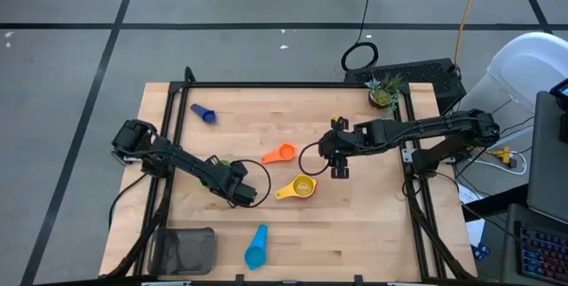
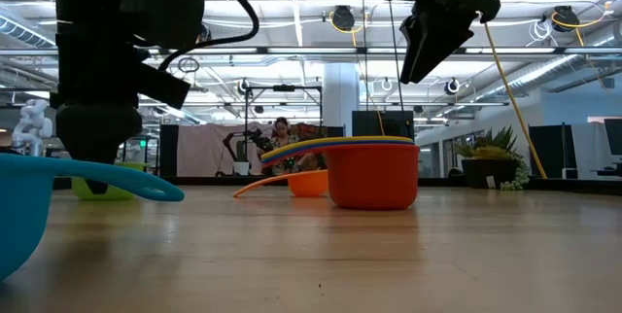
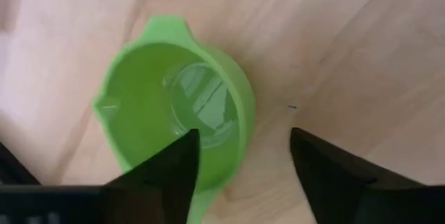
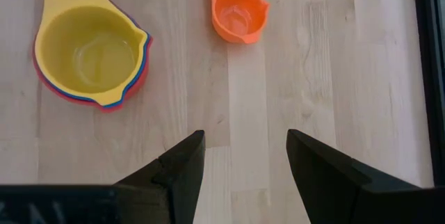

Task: Nest measuring cups in basket
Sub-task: Stack the green measuring cup on top of the yellow measuring cup

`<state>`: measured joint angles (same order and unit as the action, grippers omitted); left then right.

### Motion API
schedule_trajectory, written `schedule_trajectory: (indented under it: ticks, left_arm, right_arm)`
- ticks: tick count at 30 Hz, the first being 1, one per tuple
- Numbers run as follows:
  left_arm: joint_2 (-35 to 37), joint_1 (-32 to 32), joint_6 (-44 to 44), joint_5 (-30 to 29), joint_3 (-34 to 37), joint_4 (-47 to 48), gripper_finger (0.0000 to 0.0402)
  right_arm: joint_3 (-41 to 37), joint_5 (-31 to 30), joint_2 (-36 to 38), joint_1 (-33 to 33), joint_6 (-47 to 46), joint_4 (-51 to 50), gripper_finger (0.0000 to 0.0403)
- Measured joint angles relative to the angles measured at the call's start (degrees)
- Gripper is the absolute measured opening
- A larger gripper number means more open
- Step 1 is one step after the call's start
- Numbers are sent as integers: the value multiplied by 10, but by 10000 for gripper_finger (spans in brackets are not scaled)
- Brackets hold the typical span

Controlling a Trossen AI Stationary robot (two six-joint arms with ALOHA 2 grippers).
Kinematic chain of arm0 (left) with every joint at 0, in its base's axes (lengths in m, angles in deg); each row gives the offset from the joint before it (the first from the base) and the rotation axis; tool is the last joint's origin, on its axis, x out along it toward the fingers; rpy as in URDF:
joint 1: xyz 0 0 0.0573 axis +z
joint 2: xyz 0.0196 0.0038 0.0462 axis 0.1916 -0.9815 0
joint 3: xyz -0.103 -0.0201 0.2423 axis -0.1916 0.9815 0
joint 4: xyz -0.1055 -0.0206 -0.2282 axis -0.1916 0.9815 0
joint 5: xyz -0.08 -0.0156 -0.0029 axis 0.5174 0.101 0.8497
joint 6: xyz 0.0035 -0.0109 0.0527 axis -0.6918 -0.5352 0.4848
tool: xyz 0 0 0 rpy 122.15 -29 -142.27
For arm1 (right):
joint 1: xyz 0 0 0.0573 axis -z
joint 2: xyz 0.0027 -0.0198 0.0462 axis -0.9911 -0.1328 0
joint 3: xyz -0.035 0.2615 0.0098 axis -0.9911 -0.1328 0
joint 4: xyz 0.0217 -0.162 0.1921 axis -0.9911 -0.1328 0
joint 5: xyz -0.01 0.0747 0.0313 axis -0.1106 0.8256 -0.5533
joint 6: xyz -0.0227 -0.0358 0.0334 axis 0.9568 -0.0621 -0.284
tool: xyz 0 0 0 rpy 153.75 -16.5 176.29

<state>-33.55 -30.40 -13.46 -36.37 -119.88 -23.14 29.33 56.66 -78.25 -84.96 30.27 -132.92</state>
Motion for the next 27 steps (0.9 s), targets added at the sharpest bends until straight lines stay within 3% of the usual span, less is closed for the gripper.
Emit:
schedule_trajectory:
  ticks: [5,7,13,21,27]
  left_arm:
    - [0,1,15,31,0,-1,52]
    - [0,1,22,42,0,-8,17]
    - [15,-16,58,61,-30,-41,7]
    - [50,-64,203,-65,-186,-68,7]
    - [50,-52,261,-82,-263,-148,7]
  right_arm:
    - [0,0,0,0,11,5,197]
    - [0,0,0,0,17,4,197]
    - [-1,-22,10,0,34,-11,196]
    - [-1,-75,43,11,38,-26,196]
    - [-1,-77,77,26,30,-31,196]
